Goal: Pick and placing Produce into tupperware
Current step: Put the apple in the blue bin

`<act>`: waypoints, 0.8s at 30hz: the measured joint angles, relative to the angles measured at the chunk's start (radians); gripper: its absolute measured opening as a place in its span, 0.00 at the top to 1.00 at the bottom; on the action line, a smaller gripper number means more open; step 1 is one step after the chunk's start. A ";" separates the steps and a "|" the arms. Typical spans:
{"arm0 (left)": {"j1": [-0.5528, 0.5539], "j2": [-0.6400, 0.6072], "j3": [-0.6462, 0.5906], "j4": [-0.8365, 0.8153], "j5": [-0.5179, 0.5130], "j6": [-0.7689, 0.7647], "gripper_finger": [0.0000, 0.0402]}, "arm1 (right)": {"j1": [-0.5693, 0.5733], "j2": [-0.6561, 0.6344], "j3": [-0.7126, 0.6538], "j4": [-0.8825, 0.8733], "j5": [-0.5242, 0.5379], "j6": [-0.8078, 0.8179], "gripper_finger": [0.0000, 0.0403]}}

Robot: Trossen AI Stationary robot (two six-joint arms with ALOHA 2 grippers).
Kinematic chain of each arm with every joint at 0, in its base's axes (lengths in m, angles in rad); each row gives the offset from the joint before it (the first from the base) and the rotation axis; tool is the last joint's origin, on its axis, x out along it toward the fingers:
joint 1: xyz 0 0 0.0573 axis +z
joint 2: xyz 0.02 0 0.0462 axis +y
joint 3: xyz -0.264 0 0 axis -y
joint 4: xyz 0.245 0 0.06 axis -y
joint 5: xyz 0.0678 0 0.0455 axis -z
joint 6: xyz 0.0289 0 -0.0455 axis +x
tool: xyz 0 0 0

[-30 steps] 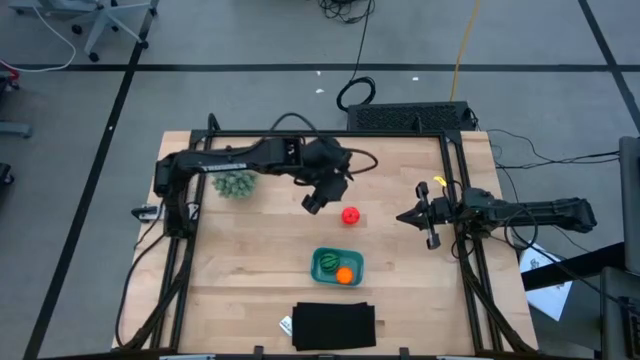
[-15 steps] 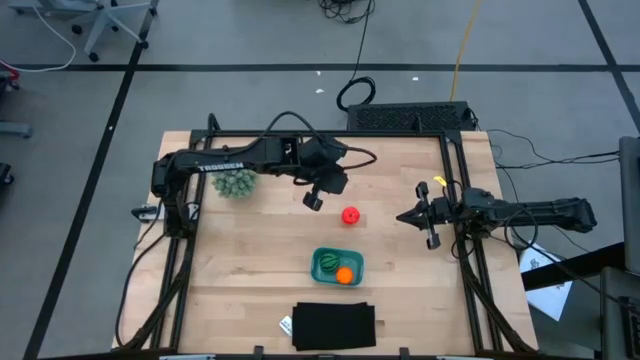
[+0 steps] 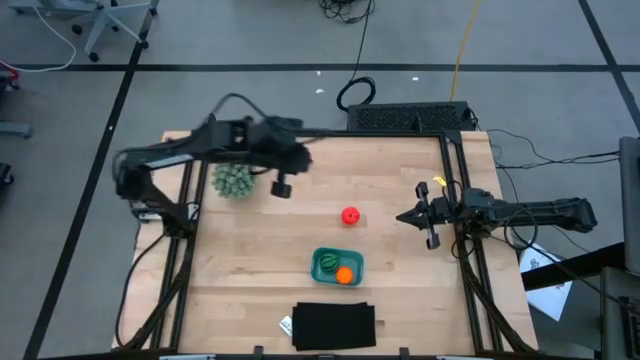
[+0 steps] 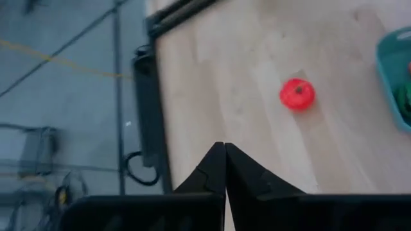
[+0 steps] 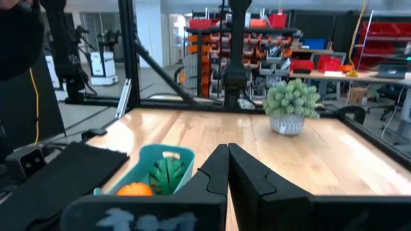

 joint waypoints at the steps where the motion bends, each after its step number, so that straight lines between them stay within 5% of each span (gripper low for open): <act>1: -0.003 -0.027 0.000 0.002 -0.010 -0.018 1.00 | 0.000 0.002 0.000 0.002 0.000 0.000 1.00; 8: 0.020 -0.188 0.000 0.004 0.132 -0.055 1.00 | 0.000 0.010 0.000 0.009 -0.001 0.000 1.00; 14: 0.049 -0.286 -0.043 0.025 0.056 -0.113 1.00 | 0.000 0.010 0.000 0.013 -0.001 0.000 1.00; 18: 0.092 -0.380 -0.158 0.104 -0.009 -0.183 1.00 | 0.000 0.010 0.000 0.015 -0.001 0.007 1.00; 24: 0.135 -0.569 -0.459 0.372 0.109 -0.286 1.00 | 0.000 0.010 0.000 0.015 -0.001 0.026 1.00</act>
